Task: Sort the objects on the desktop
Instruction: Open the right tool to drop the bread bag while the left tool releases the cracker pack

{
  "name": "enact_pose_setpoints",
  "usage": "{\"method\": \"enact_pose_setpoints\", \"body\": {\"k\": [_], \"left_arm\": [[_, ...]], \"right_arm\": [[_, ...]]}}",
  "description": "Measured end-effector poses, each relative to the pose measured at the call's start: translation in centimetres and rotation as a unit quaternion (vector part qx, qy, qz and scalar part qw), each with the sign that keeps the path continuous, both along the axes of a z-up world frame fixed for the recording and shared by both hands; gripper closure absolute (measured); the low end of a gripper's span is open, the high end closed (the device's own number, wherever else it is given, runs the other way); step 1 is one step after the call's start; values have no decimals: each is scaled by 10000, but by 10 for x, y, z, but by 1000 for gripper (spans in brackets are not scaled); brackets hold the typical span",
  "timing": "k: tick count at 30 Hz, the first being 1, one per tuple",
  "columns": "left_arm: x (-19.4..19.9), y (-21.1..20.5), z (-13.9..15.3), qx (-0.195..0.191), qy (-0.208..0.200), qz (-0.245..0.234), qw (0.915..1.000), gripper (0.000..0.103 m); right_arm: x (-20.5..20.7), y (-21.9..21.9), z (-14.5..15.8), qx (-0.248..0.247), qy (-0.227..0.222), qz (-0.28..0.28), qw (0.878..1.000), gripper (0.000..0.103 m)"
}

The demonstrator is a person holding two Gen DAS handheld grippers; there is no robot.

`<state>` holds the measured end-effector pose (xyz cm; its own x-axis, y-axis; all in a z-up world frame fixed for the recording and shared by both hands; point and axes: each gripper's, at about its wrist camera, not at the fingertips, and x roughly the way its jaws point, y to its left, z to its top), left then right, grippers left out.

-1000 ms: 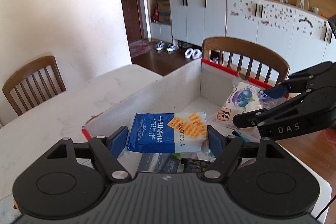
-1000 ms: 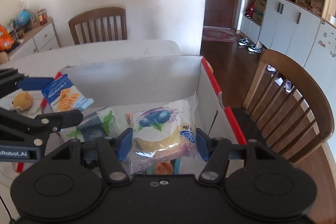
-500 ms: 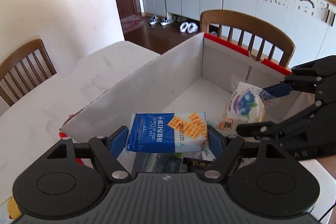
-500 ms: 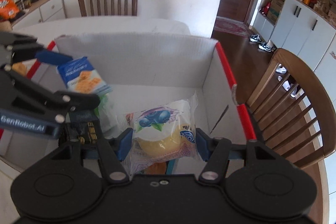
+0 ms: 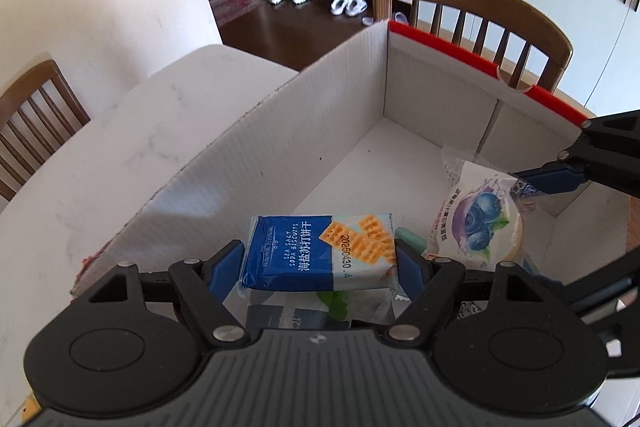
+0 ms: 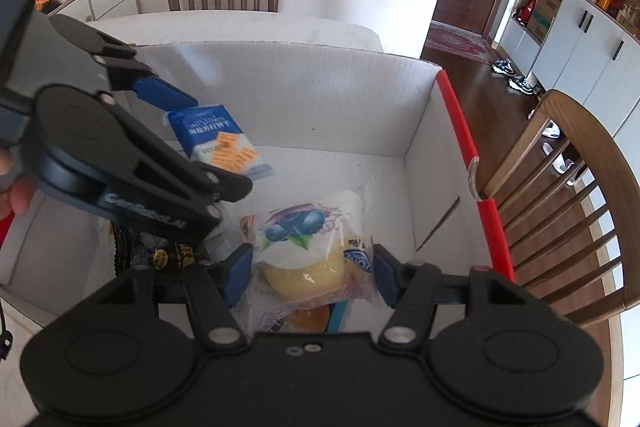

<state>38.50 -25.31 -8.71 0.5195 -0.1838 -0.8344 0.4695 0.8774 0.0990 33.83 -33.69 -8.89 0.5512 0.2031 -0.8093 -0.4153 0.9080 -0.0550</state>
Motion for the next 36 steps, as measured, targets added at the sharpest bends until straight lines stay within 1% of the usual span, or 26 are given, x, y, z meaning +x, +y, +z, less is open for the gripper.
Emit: {"method": "enact_pose_setpoints", "body": {"k": [4, 6, 14, 17, 18, 21, 28, 36], "left_arm": [[5, -2, -4, 101, 139, -62, 9998, 25], [9, -2, -7, 114, 288, -53, 9995, 25], [11, -1, -8, 71, 375, -3, 9993, 23], [11, 0, -8, 64, 379, 30, 9993, 22], [10, 1, -8, 56, 361, 49, 9993, 20], [9, 2, -7, 28, 347, 72, 9994, 19], [1, 9, -2, -64, 223, 147, 9996, 19], [-11, 15, 17, -273, 66, 155, 9995, 19]], "right_arm": [[3, 1, 1, -20, -8, 10, 10000, 41], [3, 1, 1, -16, 3, 24, 10000, 41], [4, 2, 2, -33, 16, 67, 10000, 38], [3, 2, 3, -1, -9, 46, 10000, 36], [2, 1, 4, 5, -33, 38, 10000, 34], [-1, -3, 6, 26, -83, -23, 10000, 27], [-8, -18, 14, 147, -151, -167, 9996, 26], [-18, -24, 25, 201, -272, -182, 9993, 26]]}}
